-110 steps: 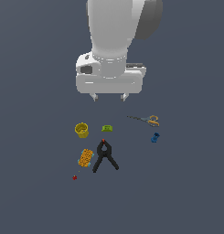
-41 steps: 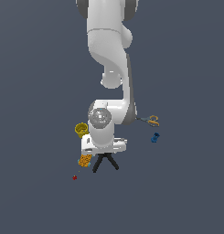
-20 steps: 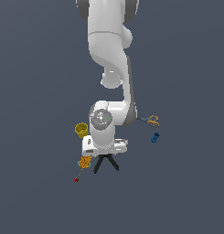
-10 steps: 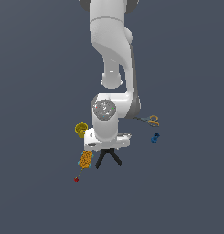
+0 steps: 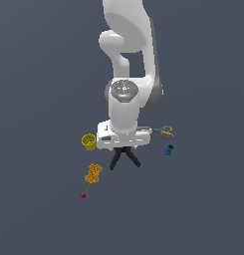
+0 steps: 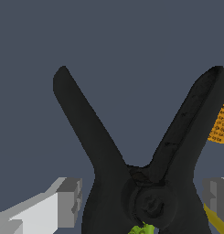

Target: Pick up a designated object from a clutter of objects.

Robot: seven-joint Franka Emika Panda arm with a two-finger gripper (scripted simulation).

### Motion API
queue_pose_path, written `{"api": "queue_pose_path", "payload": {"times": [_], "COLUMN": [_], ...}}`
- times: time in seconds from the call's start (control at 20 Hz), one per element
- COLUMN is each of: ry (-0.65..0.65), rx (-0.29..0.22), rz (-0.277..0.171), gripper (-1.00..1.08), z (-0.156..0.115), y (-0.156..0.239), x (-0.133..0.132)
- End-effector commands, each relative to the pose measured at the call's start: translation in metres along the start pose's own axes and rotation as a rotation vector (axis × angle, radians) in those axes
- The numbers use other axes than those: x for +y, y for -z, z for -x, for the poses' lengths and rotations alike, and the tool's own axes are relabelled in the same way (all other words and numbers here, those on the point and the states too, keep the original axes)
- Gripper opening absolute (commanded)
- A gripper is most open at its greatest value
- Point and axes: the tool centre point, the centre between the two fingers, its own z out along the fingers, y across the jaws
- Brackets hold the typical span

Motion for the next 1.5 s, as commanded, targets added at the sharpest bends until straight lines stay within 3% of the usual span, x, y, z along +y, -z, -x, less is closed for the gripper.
{"api": "queue_pose_path", "payload": {"times": [0.0,0.95,1.45], "ry": [0.000,-0.002,-0.002], "rx": [0.001,-0.005,-0.006], "rz": [0.001,0.001,0.000], "gripper": [-1.00,-1.00,-1.00], "z": [0.008,0.070,0.084], "y": [0.022,0.195,0.244], "x": [-0.009,-0.081,-0.101]}}
